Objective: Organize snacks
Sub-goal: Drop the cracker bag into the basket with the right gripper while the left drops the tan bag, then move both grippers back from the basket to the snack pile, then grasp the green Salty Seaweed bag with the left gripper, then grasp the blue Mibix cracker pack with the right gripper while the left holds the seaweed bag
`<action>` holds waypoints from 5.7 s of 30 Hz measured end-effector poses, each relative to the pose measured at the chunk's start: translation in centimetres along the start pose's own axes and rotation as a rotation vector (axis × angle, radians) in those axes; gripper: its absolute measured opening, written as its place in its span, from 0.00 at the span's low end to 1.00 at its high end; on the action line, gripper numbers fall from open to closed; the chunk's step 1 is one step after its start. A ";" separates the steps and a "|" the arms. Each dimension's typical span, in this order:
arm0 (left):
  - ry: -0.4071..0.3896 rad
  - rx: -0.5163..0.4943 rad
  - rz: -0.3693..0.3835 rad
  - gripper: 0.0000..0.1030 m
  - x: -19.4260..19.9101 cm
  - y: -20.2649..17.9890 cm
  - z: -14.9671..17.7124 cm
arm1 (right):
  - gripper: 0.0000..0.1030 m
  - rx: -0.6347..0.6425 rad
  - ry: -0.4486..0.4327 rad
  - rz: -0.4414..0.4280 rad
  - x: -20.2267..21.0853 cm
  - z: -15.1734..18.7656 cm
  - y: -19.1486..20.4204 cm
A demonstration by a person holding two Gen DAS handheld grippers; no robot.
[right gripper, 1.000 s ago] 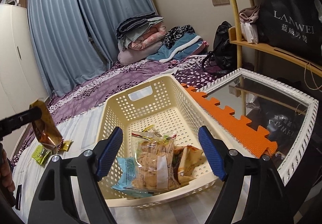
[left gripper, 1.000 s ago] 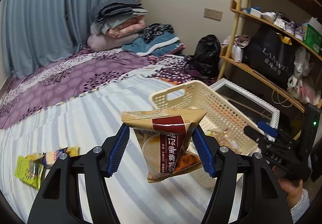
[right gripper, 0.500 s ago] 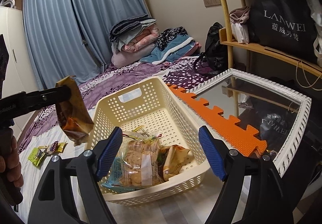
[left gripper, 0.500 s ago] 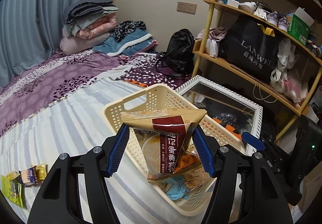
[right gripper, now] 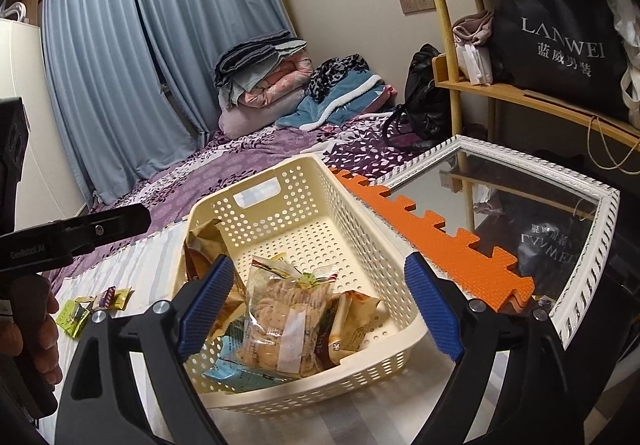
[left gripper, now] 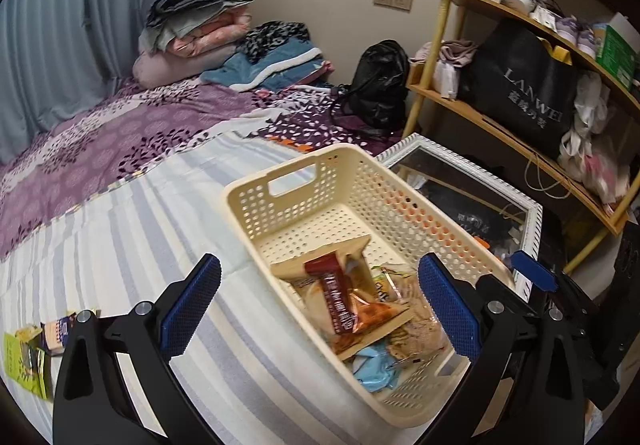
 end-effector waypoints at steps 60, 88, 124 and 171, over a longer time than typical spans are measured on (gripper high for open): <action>0.091 0.460 -0.555 0.97 12.5 30.6 15.9 | 0.93 0.218 0.138 -0.390 -1.6 5.0 22.7; 0.190 0.638 -0.842 0.97 17.2 44.1 25.2 | 0.93 0.295 0.279 -0.488 -4.1 9.4 29.1; 0.166 0.570 -0.703 0.97 9.5 48.0 19.9 | 0.93 0.462 0.397 -0.572 -12.0 14.2 37.0; 0.113 0.568 -0.744 0.80 11.9 49.3 21.0 | 0.44 0.688 0.504 -0.707 -15.4 19.9 44.3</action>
Point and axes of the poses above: each gripper's, at about its wrist camera, not at the fingertips, and x roughly against the way its jaws point, y to its left, z to its underside, the point moved 3 cm from there along -x, roughly the way its jaws point, and after that the axes turned 9 degrees about -y, right-handed, at the moved point
